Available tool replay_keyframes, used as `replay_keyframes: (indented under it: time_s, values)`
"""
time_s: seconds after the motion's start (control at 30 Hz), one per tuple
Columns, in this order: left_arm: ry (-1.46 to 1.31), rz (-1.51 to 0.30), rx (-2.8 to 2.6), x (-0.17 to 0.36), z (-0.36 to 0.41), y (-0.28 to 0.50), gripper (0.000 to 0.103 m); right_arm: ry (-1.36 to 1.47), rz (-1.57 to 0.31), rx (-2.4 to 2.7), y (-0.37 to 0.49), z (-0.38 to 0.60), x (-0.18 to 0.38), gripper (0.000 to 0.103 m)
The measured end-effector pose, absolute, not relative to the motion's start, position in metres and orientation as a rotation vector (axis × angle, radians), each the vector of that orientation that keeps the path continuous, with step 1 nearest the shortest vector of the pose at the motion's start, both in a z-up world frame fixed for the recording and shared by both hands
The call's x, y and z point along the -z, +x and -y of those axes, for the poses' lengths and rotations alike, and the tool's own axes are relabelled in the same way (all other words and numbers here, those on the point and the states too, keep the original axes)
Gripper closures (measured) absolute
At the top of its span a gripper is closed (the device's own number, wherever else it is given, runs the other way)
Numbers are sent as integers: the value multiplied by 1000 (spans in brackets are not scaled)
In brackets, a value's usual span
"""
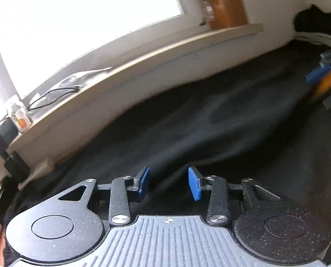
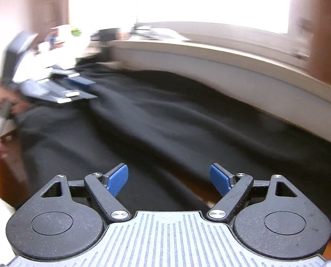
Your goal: Fold clothes
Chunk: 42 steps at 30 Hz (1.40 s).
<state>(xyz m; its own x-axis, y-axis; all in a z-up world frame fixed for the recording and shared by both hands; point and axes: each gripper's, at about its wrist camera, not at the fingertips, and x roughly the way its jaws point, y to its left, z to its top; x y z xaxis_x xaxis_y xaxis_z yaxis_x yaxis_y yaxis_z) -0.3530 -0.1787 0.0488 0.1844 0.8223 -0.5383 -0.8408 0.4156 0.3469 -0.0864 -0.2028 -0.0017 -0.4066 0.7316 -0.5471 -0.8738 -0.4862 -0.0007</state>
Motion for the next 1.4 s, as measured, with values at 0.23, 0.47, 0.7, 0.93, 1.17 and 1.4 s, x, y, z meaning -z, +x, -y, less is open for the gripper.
replay_keyframes:
  time_s: [0.23,0.47,0.7,0.93,1.17,1.4]
  values:
    - [-114,-711,-1184,-58,155,-374,68,-705,-263,-2179,-165,182,-7,33]
    - [-168,-661,-1166,-59,190,-389,67,-814,-112,-2196,-197,167,-8,56]
    - [-205,-626,-1077,-57,219,-386,67,-728,-101,-2174,-192,138,-30,97]
    - [-199,-659,-1011,-48,210,-372,56,-651,-218,-2093,-177,87,-31,98]
    - [-156,-662,-1032,-49,195,-375,49,-638,-324,-2085,-170,77,-16,97]
    - [-143,-693,-999,-42,186,-371,70,-589,-348,-2117,-162,99,-21,89]
